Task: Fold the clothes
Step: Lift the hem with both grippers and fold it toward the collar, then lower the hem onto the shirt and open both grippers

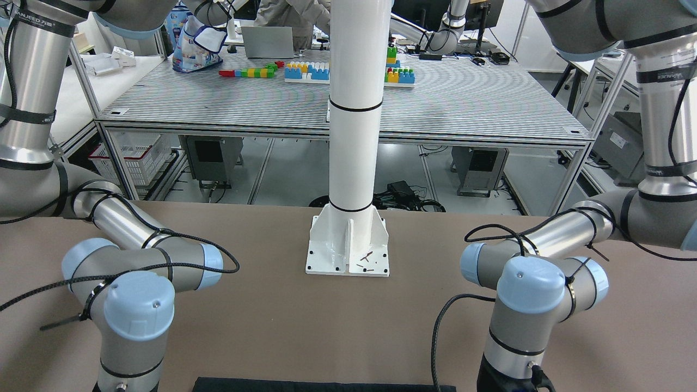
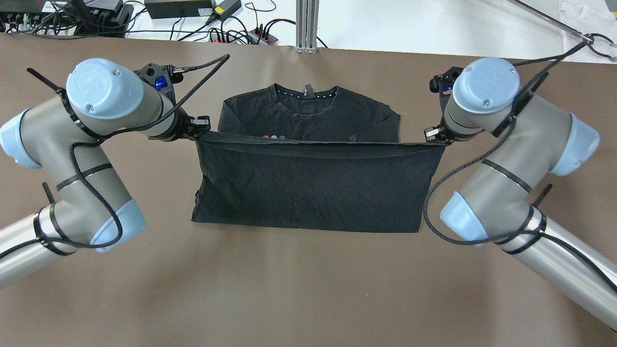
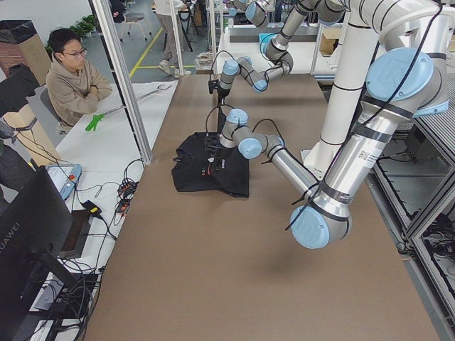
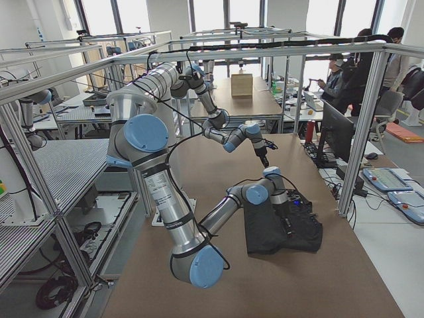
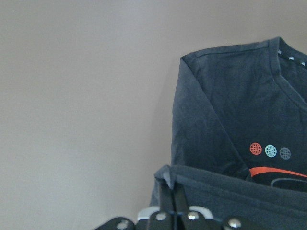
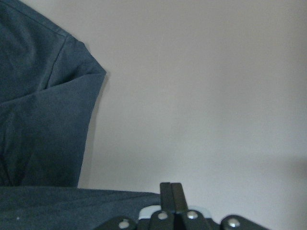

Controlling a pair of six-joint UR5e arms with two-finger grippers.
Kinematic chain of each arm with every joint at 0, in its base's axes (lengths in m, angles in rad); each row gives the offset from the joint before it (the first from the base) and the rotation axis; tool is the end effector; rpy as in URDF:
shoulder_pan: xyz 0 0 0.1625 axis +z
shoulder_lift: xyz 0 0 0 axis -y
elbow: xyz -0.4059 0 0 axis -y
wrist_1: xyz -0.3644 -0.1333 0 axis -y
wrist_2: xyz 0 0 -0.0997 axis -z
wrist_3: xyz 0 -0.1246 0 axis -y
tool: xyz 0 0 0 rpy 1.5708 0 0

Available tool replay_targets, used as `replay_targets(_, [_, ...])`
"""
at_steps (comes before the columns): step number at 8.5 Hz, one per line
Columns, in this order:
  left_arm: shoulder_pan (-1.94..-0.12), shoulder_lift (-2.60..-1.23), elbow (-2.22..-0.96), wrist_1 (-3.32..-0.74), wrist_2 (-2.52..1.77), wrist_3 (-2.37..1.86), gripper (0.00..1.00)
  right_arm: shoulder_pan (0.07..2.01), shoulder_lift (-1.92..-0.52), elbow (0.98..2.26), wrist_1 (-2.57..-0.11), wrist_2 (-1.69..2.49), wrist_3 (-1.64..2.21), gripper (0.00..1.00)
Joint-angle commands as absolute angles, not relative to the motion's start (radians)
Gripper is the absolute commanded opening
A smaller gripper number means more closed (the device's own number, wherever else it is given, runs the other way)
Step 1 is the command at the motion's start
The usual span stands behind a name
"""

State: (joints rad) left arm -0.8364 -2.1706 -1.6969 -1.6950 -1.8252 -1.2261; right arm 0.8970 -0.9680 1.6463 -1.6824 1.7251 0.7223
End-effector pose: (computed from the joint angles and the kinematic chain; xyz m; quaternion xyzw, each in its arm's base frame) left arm 0.3653 -0.5567 0.2603 0.1318 0.4041 -0.1692 0.8892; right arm -0.3251 -0.5902 0.3186 0.1660 -0.2358 0.0017 0.9575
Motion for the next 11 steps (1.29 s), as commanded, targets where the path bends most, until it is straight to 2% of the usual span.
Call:
replay_targets(1, [-0.856, -2.246, -1.484, -1.819, -1.827, -1.21, 0.0, 0.905, -0.893, 1.423, -1.518, 1.723, 0.727, 0.0])
replay_targets(4, [-0.867, -2.324, -1.246, -1.995, -1.821, -1.207, 0.0, 0.904, -0.871, 1.307, -1.41, 1.712, 0.733, 0.0])
replay_targets(6, [-0.874, -2.327, -1.198, -2.042, -1.821, -1.2, 0.0, 0.904, -0.871, 1.283, -1.37, 1.712, 0.733, 0.0])
replay_targets(7, [-0.876, -2.329, -1.195, -2.042, -1.819, -1.192, 0.25, 0.904, -0.871, 1.275, -1.35, 1.712, 0.733, 0.12])
replay_targets(8, [-0.887, -2.327, -1.19, -2.042, -1.822, -1.184, 0.82, 0.904, -0.871, 1.275, -1.339, 1.712, 0.735, 0.23])
replay_targets(9, [-0.893, -2.33, -1.181, -2.042, -1.824, -1.169, 0.99, 0.904, -0.871, 1.275, -1.321, 1.712, 0.736, 0.43])
replay_targets(10, [-0.897, -2.336, -1.172, -2.042, -1.825, -1.17, 0.99, 0.904, -0.876, 1.275, -1.304, 1.712, 0.738, 0.8])
replay_targets(11, [-0.899, -2.338, -1.17, -2.042, -1.825, -1.173, 0.99, 0.904, -0.882, 1.282, -1.267, 1.723, 0.783, 0.95])
